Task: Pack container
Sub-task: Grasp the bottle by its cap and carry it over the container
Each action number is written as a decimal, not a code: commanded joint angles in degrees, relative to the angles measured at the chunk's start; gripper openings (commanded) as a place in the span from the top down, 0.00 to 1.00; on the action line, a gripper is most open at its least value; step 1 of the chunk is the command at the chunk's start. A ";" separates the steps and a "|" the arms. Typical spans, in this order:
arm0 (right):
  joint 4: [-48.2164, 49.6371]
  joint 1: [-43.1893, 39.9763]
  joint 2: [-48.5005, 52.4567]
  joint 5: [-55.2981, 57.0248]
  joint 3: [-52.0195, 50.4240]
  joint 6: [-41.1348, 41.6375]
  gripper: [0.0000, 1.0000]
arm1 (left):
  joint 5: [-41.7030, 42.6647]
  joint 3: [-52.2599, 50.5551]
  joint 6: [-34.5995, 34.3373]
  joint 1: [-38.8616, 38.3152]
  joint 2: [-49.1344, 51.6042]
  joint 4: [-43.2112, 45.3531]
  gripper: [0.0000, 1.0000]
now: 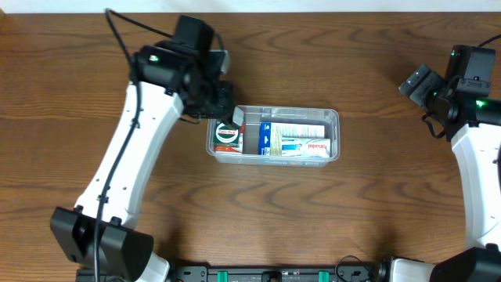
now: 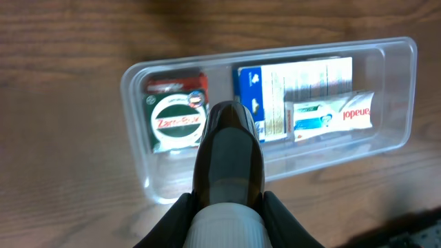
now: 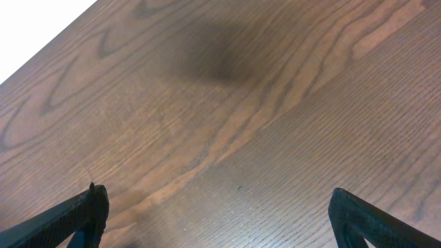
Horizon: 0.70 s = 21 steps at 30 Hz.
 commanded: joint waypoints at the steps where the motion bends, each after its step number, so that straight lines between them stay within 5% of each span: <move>1: -0.20 -0.26 0.09 -0.02 0.22 0.42 0.01 | -4.87 0.72 -5.05 -2.25 1.31 1.90 0.72; 21: -0.20 -0.26 0.09 0.00 0.22 0.42 0.01 | -6.78 -0.59 -9.03 -7.58 14.38 5.99 0.74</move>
